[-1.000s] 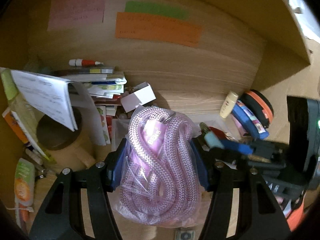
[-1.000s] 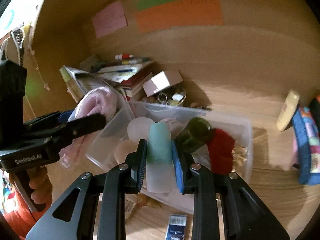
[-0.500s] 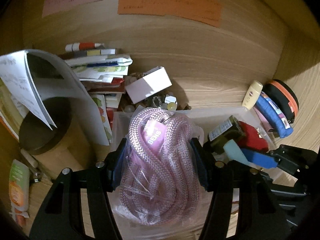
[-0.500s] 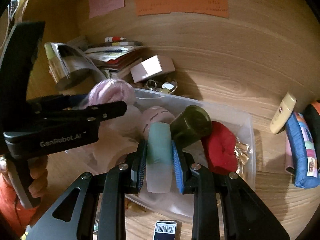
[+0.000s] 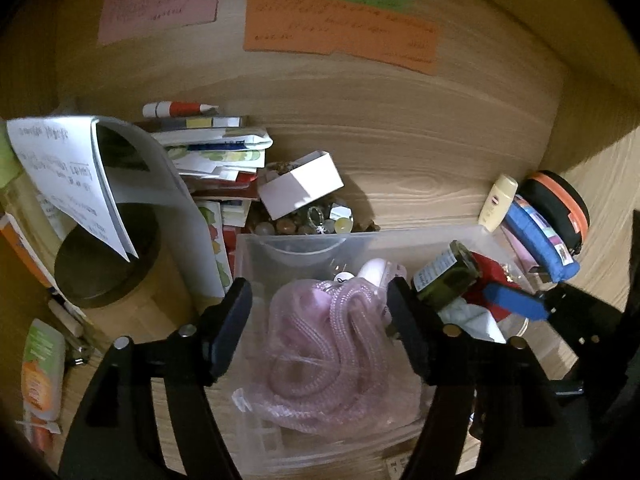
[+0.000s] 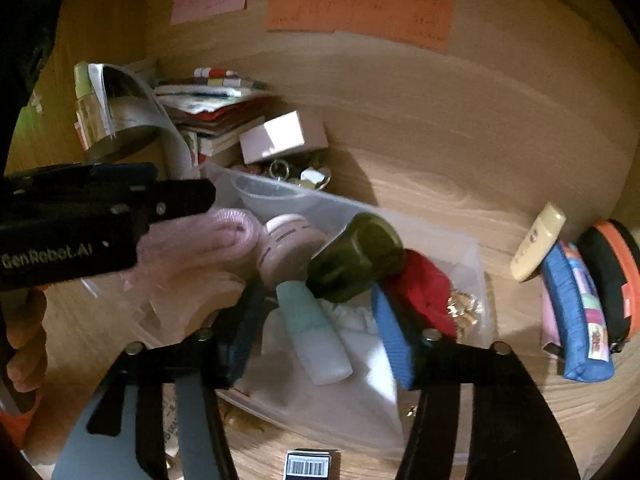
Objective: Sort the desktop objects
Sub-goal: 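Carry the pink rope bag and mint bar into the clear box and release, then withdraw both grippers from the box toward the loose small items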
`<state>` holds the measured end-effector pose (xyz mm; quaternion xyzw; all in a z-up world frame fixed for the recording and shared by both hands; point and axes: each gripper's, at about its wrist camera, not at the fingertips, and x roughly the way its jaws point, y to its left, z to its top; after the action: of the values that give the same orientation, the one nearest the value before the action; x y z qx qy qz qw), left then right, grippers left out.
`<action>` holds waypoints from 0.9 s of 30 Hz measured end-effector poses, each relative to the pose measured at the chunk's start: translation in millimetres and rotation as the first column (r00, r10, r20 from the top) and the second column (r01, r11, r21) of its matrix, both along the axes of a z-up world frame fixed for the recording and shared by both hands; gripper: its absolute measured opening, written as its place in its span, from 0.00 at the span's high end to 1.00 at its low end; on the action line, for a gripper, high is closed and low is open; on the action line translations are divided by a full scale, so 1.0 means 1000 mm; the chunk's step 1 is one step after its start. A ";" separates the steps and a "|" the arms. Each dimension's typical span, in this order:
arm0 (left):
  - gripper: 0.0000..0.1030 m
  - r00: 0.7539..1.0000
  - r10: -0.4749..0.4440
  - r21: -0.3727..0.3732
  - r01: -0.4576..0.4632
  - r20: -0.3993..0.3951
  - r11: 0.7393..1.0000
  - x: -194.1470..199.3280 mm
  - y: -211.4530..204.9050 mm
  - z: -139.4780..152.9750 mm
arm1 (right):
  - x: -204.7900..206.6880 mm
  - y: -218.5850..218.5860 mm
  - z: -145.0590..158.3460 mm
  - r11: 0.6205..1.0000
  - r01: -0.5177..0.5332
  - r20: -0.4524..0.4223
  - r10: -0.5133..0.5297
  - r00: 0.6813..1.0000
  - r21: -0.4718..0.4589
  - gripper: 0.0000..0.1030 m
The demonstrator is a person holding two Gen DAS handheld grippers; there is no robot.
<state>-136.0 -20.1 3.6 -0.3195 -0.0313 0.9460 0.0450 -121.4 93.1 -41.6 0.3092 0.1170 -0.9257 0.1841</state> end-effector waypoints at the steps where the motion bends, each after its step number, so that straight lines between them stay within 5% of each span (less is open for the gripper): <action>1: 0.28 1.000 -0.006 -0.003 0.006 -0.003 1.000 0.002 0.002 0.001 | 0.002 0.001 0.003 1.000 0.001 -0.012 -0.001 1.000 0.001 0.44; 5: 0.25 0.999 -0.010 -0.021 0.009 -0.032 1.000 0.011 0.004 0.010 | 0.010 0.004 0.015 1.000 0.001 -0.059 -0.002 0.998 -0.014 0.26; 10: 0.17 1.000 0.005 -0.050 -0.005 -0.016 0.999 0.024 0.005 0.022 | 0.019 0.011 0.034 0.999 -0.008 -0.059 0.005 0.998 -0.041 0.26; 12: 0.07 0.999 0.027 -0.087 -0.029 -0.021 0.996 0.030 0.006 0.025 | 0.023 0.015 0.040 0.999 -0.007 -0.056 0.004 0.998 -0.045 0.19; 27: 0.03 0.998 0.068 -0.133 -0.070 -0.019 0.989 0.079 -0.007 0.013 | 0.066 0.044 0.026 1.000 -0.017 0.010 0.017 1.000 0.002 0.13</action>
<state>-57.3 -27.5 16.3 -0.3137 0.0214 0.9492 -0.0088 -54.9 137.4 -15.3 0.3130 0.1196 -0.9224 0.1922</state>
